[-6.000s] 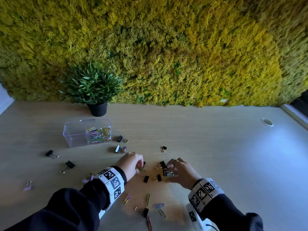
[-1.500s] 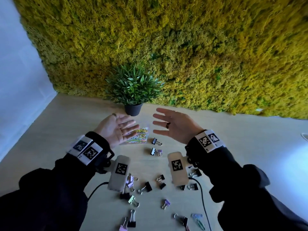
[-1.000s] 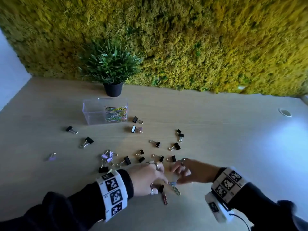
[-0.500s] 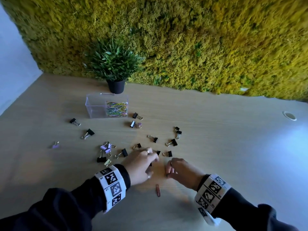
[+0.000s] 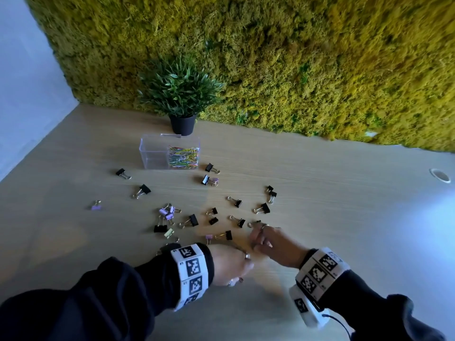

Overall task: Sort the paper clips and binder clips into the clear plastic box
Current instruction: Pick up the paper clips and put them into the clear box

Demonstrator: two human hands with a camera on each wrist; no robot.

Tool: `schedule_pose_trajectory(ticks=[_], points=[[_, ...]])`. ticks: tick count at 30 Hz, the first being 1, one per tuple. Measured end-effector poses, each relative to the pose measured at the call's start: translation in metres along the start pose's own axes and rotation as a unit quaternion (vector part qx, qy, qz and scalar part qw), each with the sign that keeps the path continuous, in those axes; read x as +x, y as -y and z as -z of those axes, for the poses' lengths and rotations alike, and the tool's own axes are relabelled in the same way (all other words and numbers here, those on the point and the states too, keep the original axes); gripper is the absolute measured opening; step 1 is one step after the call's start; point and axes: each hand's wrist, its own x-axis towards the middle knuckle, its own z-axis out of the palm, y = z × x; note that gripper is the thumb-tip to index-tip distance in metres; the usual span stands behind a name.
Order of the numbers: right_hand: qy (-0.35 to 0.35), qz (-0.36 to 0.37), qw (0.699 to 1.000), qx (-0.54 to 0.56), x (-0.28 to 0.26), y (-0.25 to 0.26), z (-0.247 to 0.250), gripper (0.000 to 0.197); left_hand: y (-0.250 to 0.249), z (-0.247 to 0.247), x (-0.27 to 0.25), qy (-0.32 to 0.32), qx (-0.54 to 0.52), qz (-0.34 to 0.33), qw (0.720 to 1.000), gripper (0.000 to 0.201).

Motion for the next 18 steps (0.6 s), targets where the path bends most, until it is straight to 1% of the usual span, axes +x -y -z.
schedule_pose_trajectory(ticks=[2,3,4,5,6,7,8,9,10,11,12,13,14,15,16,17,18], points=[[0.003,-0.021,0.992,0.122,0.006,0.0,0.003,0.023,-0.007,0.005,0.0,0.029,0.068,-0.014,0.997,0.024],[-0.002,-0.041,0.98,0.193,0.009,0.002,0.005,0.021,-0.01,0.007,0.0,0.034,0.082,-0.018,0.996,0.031],[-0.006,-0.066,0.96,0.273,0.012,0.006,0.007,0.02,-0.01,0.007,0.001,0.036,0.063,-0.005,0.997,0.037],[-0.007,-0.09,0.929,0.359,0.015,0.011,0.01,0.02,-0.008,0.006,0.0,0.025,-0.002,0.015,1.0,0.039],[-0.007,-0.108,0.891,0.442,0.017,0.016,0.014,0.021,-0.003,0.005,-0.001,-0.008,-0.101,0.032,0.994,0.035],[-0.012,-0.119,0.85,0.513,0.019,0.02,0.018,0.022,0.003,0.005,-0.005,-0.061,-0.213,0.043,0.974,0.028],[-0.022,-0.126,0.812,0.569,0.022,0.024,0.022,0.023,0.012,0.004,-0.01,-0.111,-0.32,0.058,0.939,0.021],[-0.032,-0.13,0.779,0.613,0.024,0.026,0.025,0.024,0.023,0.005,-0.017,-0.161,-0.426,0.07,0.888,0.02],[-0.043,-0.133,0.75,0.646,0.026,0.027,0.029,0.025,0.035,0.005,-0.024,-0.198,-0.537,0.083,0.815,0.025],[-0.054,-0.136,0.734,0.664,0.029,0.028,0.032,0.028,0.045,0.008,-0.032,-0.225,-0.649,0.087,0.721,0.031],[-0.067,-0.14,0.725,0.671,0.032,0.028,0.034,0.032,0.056,0.011,-0.041,-0.25,-0.736,0.073,0.625,0.034],[-0.077,-0.147,0.72,0.674,0.037,0.027,0.036,0.036,0.067,0.014,-0.049,-0.273,-0.796,0.051,0.538,0.036],[-0.087,-0.153,0.719,0.672,0.043,0.027,0.038,0.039,0.077,0.017,-0.058,-0.296,-0.827,0.04,0.477,0.037],[-0.096,-0.159,0.721,0.667,0.049,0.027,0.04,0.041,0.087,0.019,-0.066,-0.32,-0.843,0.039,0.431,0.039],[-0.105,-0.166,0.729,0.656,0.056,0.028,0.042,0.042,0.097,0.019,-0.074,-0.343,-0.848,0.045,0.402,0.04],[-0.119,-0.172,0.752,0.625,0.063,0.028,0.044,0.043,0.109,0.018,-0.082,-0.36,-0.854,0.054,0.372,0.038],[-0.142,-0.176,0.783,0.58,0.068,0.029,0.047,0.042,0.123,0.017,-0.091,-0.373,-0.858,0.073,0.345,0.034]])
